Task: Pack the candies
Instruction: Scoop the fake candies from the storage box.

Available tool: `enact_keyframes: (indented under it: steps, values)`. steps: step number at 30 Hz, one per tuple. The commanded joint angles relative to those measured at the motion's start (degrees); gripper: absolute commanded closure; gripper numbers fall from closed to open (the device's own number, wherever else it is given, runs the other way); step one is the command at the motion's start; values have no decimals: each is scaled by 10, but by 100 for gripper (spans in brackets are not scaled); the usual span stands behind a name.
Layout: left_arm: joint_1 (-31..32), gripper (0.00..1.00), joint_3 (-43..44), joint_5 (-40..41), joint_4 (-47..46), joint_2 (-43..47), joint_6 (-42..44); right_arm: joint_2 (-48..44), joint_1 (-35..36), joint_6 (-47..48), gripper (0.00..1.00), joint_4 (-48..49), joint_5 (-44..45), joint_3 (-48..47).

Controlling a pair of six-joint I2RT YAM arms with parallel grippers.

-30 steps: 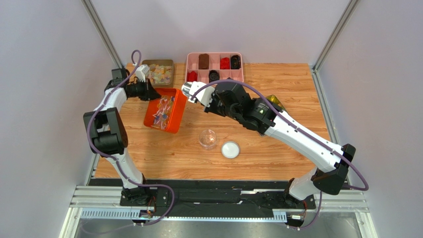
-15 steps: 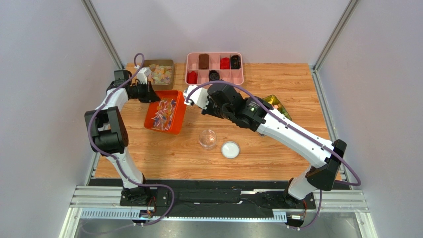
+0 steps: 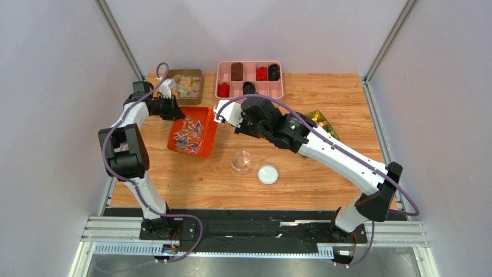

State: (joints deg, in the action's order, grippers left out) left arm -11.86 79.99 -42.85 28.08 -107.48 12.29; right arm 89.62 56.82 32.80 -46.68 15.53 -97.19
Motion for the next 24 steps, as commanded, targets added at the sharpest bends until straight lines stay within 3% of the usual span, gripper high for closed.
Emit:
enact_keyframes:
  steps: [1, 3, 6, 10, 12, 13, 14, 15, 19, 21, 22, 24]
  values:
    - [2, 100, 16, -12, 15, 25, -31, -4, -1, -3, 100, 14, 9, -19]
    - [10, 100, 12, 83, 13, 30, -40, -2, 0, -4, 100, 12, 8, -24]
    - [-7, 100, -4, -68, 7, 40, -21, 2, 0, -4, 100, 8, 3, -28]
    - [-11, 100, 37, -176, 72, -6, -1, 6, 0, -5, 100, 5, -4, -29]
    - [-4, 100, 39, -120, 73, -6, -18, 6, 0, -5, 100, 4, -7, -28]
    - [4, 100, 27, 18, 33, 15, -32, 5, 0, -5, 100, 4, -7, -26]
    - [13, 100, 14, 82, 13, 28, -39, 6, 0, -5, 100, 6, -6, -24]
    - [17, 100, -9, 94, 0, 39, -30, 5, 1, -5, 100, 6, -5, -23]
    - [12, 100, 4, -42, 39, 46, 8, 7, 1, -2, 100, 8, -4, -22]
    - [16, 100, 8, -21, 36, 41, -15, 11, 0, -4, 100, 8, -6, -27]
    - [17, 100, 4, 27, 19, 47, -25, 13, 0, -5, 100, 7, -6, -28]
    - [8, 100, -18, -34, -1, 58, -20, 13, 0, -5, 100, 5, -7, -31]
